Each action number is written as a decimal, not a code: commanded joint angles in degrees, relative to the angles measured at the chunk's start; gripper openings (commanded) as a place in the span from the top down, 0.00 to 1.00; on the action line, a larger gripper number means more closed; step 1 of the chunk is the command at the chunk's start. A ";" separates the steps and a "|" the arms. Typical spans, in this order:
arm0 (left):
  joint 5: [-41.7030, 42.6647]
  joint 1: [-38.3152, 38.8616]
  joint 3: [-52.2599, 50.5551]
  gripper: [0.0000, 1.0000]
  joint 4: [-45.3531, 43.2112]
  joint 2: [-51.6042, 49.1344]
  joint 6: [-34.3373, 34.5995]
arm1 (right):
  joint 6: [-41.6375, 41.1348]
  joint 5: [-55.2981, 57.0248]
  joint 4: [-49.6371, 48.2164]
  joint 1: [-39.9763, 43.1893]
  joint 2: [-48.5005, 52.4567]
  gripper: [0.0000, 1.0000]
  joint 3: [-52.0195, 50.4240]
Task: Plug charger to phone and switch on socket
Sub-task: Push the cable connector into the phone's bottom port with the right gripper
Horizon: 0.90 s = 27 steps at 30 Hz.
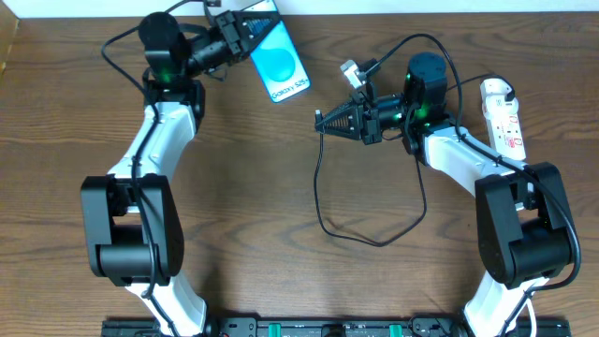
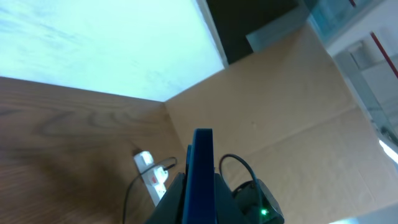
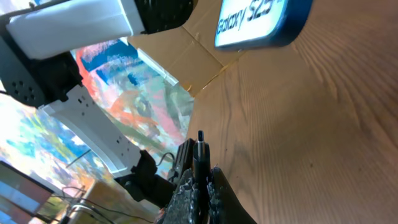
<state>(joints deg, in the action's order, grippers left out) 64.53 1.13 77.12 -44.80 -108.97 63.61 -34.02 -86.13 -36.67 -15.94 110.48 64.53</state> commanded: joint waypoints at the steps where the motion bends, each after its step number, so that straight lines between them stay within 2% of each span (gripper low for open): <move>1: -0.11 1.79 0.79 0.93 -2.14 1.07 0.83 | -3.87 0.46 -0.85 -0.61 0.28 0.99 0.28; 27: 4.83 5.66 0.79 0.93 -2.23 1.07 -0.79 | -3.89 0.46 -0.87 -1.20 0.28 0.99 0.28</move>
<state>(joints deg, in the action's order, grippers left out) 67.61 6.37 77.12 -46.46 -108.97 64.29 -37.54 -85.62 -37.32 -16.53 110.48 64.53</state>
